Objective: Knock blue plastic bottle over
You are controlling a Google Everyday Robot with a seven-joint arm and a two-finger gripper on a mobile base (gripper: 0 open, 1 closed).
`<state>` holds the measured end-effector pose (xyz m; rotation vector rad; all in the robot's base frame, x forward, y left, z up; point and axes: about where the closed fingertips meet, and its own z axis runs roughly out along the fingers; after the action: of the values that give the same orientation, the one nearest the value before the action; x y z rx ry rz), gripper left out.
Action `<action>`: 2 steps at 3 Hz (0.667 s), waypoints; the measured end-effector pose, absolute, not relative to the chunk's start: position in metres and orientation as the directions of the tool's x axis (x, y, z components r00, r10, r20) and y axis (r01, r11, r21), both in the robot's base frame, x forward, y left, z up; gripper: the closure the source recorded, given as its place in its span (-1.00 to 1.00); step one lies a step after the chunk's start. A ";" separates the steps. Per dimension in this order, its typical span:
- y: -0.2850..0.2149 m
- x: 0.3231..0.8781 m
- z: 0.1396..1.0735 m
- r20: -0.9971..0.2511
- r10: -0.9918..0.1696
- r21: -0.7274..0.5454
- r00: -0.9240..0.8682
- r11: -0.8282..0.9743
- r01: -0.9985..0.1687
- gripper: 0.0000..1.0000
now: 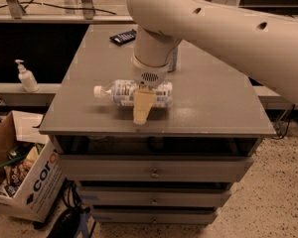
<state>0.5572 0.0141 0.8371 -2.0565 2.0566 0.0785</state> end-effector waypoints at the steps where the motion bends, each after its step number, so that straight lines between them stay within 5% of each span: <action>1: 0.016 0.558 0.838 -0.205 -0.979 -0.127 0.015 0.012 -0.992 -1.00; 2: 0.017 0.558 0.839 -0.212 -0.977 -0.129 0.015 0.013 -0.992 -1.00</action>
Offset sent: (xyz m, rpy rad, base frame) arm 0.0030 0.0074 0.0037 0.0353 -0.0093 -0.0015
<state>0.5579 0.0173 0.8386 -2.0493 2.0471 0.0868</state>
